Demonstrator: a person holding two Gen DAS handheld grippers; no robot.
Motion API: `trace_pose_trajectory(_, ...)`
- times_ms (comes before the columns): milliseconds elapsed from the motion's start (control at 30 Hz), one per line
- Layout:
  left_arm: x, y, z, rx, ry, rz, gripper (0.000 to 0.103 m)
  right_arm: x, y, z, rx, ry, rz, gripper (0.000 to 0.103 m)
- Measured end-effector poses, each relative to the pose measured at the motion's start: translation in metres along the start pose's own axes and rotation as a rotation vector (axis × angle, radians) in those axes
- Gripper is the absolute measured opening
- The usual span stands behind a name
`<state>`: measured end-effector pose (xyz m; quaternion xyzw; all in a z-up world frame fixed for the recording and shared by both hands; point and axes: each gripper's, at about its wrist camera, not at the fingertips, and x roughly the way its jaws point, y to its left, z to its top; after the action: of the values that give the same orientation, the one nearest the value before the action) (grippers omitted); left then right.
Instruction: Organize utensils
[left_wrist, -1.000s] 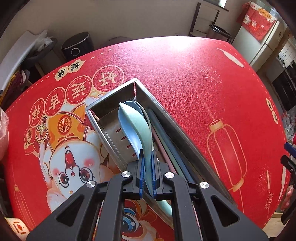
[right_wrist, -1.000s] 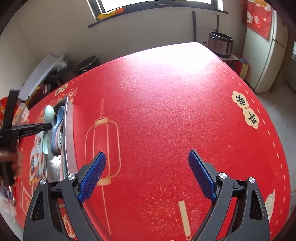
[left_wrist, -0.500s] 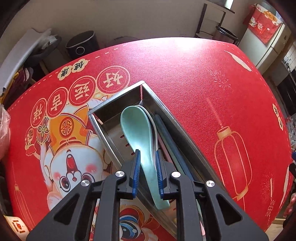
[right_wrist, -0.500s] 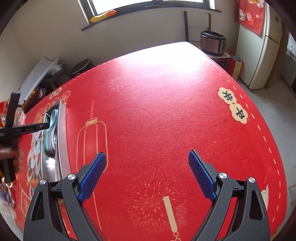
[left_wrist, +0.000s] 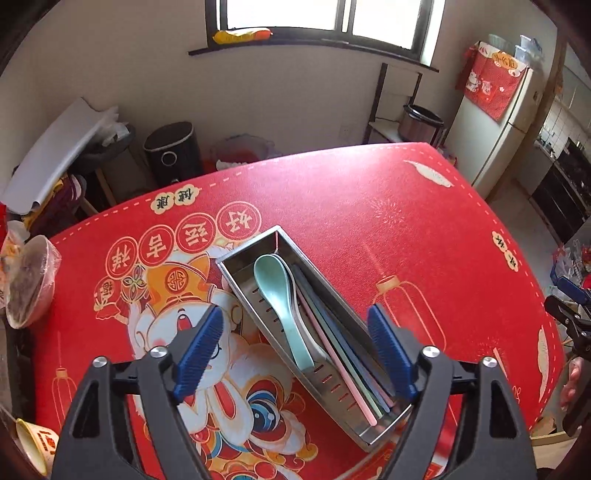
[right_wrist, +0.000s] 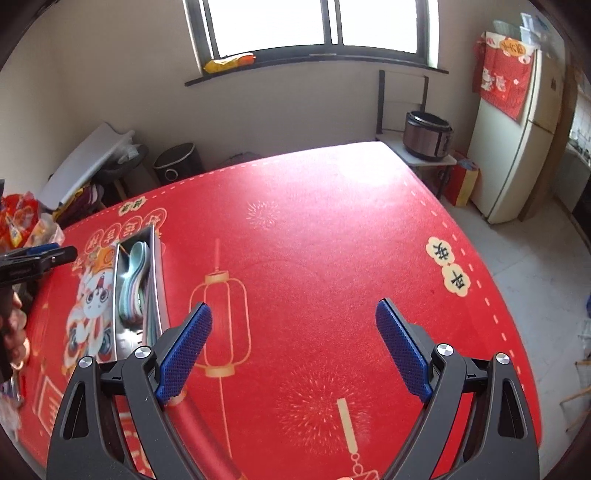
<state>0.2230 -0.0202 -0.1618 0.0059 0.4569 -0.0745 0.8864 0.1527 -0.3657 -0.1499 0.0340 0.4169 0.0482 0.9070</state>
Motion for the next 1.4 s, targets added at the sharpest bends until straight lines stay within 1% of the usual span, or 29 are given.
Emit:
trace_pose_trajectory(33,-0.012,0.001,-0.001,-0.002,-0.019,-0.003,0.089,-0.009,0.004,0.002,-0.007,-0.019,-0.006,0.087)
trace_pose_trajectory(133,-0.047,0.001,-0.007,-0.010,-0.073,-0.015,0.096,-0.039,0.015,0.009,-0.014,-0.077,-0.021,0.087)
trace_pose_trajectory(233,-0.082,-0.001,-0.015,-0.025,-0.136,-0.028,0.097,-0.070,0.028,0.010,-0.031,-0.145,-0.063,0.087)
trace_pose_trajectory(300,-0.104,-0.003,-0.021,-0.035,-0.184,-0.040,0.097,-0.090,0.035,0.010,-0.030,-0.182,-0.067,0.087)
trace_pose_trajectory(500,-0.158,-0.009,-0.043,-0.075,-0.310,-0.051,0.097,-0.136,0.048,0.004,0.054,-0.267,-0.082,0.087)
trace_pose_trajectory(567,-0.170,-0.009,-0.048,-0.072,-0.334,-0.070,0.097,-0.146,0.054,0.003,0.060,-0.273,-0.122,0.087)
trace_pose_trajectory(667,-0.187,-0.009,-0.056,-0.072,-0.374,-0.068,0.097,-0.156,0.064,0.000,0.043,-0.295,-0.198,0.087)
trace_pose_trajectory(833,-0.205,-0.012,-0.070,-0.075,-0.411,-0.021,0.097,-0.175,0.073,-0.009,0.061,-0.340,-0.235,0.087)
trace_pose_trajectory(933,-0.209,-0.015,-0.075,-0.069,-0.418,-0.034,0.097,-0.182,0.076,-0.017,0.062,-0.354,-0.248,0.087)
trace_pose_trajectory(1000,-0.210,-0.017,-0.076,-0.057,-0.421,-0.026,0.097,-0.183,0.080,-0.019,0.059,-0.363,-0.257,0.087)
trace_pose_trajectory(1133,-0.210,-0.016,-0.074,-0.059,-0.432,-0.011,0.097,-0.184,0.081,-0.022,0.064,-0.361,-0.271,0.087)
trace_pose_trajectory(1233,-0.208,-0.018,-0.073,-0.056,-0.428,0.015,0.097,-0.184,0.081,-0.022,0.071,-0.359,-0.281,0.087)
trace_pose_trajectory(1400,-0.206,-0.021,-0.072,-0.044,-0.427,0.011,0.097,-0.184,0.079,-0.023,0.081,-0.360,-0.294,0.087)
